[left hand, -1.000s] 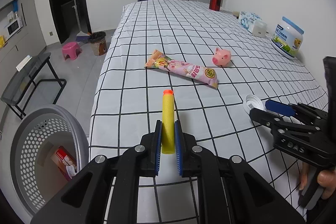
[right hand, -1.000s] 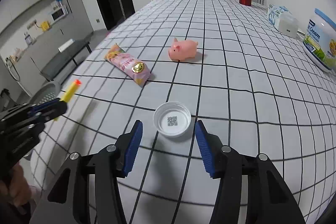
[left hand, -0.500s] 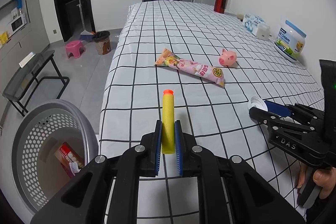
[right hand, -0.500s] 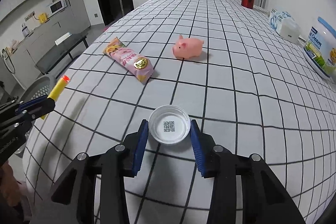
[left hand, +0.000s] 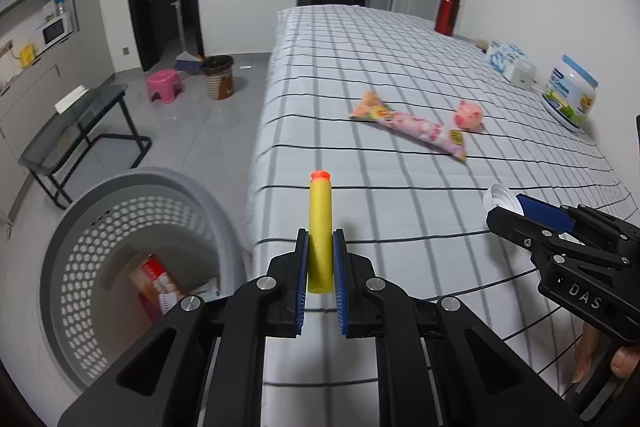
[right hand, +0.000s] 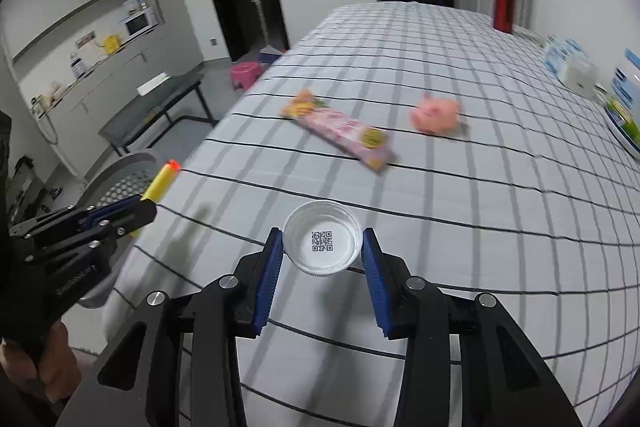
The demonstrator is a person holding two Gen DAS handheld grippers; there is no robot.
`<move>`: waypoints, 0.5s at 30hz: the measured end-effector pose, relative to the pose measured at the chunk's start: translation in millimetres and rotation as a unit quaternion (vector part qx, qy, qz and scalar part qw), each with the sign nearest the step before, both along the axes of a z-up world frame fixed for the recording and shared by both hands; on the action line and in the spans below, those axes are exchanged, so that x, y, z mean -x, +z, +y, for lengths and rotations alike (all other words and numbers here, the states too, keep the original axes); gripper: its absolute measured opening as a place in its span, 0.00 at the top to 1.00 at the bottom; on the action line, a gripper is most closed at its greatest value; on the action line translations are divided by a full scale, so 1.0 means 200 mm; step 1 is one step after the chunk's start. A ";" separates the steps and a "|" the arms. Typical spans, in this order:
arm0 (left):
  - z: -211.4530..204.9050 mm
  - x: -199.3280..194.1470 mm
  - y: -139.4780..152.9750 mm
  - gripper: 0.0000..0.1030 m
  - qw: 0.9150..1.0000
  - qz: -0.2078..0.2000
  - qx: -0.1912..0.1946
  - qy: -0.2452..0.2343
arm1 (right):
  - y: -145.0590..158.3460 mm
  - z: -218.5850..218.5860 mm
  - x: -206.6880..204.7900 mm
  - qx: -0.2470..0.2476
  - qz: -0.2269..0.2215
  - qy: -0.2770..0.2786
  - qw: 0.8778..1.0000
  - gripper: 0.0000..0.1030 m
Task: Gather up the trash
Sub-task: 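Lift the yellow dart and white cap and turn toward the basket, then hold both items over the basket and open both tools to drop them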
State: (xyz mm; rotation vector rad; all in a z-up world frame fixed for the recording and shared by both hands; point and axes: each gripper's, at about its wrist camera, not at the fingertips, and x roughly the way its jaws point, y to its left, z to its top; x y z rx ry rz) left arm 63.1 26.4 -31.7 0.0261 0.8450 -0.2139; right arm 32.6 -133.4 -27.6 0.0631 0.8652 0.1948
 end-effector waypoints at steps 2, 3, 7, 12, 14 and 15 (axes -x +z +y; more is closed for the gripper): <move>0.04 0.00 0.00 0.88 1.000 -0.001 -0.003 0.008 | 0.01 0.06 -0.01 -0.004 -0.002 0.012 1.000 0.62; 0.07 0.00 0.00 0.88 1.000 -0.001 -0.005 0.015 | 0.01 0.10 -0.02 -0.007 -0.002 0.018 1.000 0.62; 0.21 0.01 -0.01 0.88 0.999 0.000 -0.013 0.039 | 0.02 0.24 -0.04 -0.016 -0.003 0.045 0.999 0.62; 0.37 0.02 -0.04 0.88 0.997 0.004 -0.018 0.072 | 0.00 0.43 -0.08 -0.022 0.004 0.083 0.996 0.62; 0.43 0.02 -0.06 0.88 0.996 0.006 -0.021 0.083 | 0.00 0.50 -0.10 -0.023 0.006 0.097 0.995 0.62; 0.47 0.02 -0.07 0.88 0.995 0.009 -0.023 0.092 | 0.00 0.54 -0.10 -0.023 0.007 0.104 0.994 0.62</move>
